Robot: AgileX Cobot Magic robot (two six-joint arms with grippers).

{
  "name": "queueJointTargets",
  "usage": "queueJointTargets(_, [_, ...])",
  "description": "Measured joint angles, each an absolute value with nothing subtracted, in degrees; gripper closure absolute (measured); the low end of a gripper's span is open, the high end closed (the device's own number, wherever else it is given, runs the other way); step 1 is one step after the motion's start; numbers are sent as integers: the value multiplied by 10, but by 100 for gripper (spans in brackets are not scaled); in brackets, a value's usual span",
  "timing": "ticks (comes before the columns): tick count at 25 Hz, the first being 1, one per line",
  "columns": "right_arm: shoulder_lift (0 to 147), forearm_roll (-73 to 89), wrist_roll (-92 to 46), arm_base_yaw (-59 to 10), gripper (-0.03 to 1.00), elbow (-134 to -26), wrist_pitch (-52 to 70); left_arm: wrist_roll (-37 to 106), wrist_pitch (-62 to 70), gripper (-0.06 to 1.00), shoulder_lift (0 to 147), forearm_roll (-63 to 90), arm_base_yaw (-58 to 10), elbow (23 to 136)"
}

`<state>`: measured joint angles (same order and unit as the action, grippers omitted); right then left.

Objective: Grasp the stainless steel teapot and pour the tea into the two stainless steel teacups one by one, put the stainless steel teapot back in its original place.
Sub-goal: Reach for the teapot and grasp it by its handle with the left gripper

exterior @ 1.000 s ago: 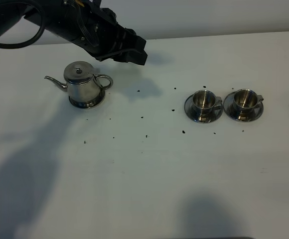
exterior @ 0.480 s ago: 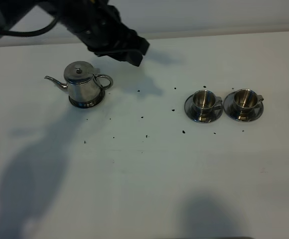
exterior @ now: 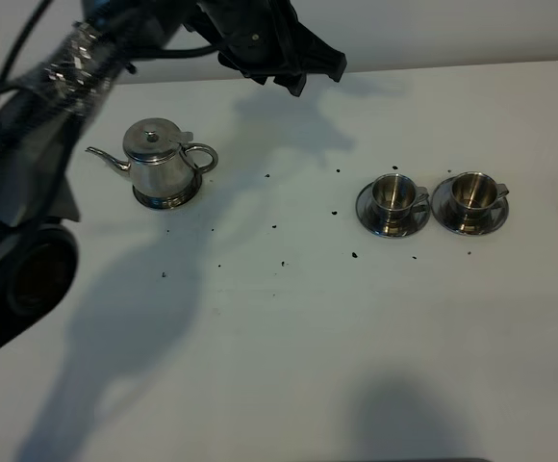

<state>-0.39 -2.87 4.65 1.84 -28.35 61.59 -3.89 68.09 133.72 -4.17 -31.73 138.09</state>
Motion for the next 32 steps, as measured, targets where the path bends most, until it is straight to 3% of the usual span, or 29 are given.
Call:
queueJointTargets(17, [-4, -29, 46, 18, 67, -283, 616, -75, 680, 50, 1426, -49, -236, 1413])
queueJointTargets(32, [-4, -29, 46, 18, 67, -283, 616, -73, 681, 50, 1467, -64, -225, 1413])
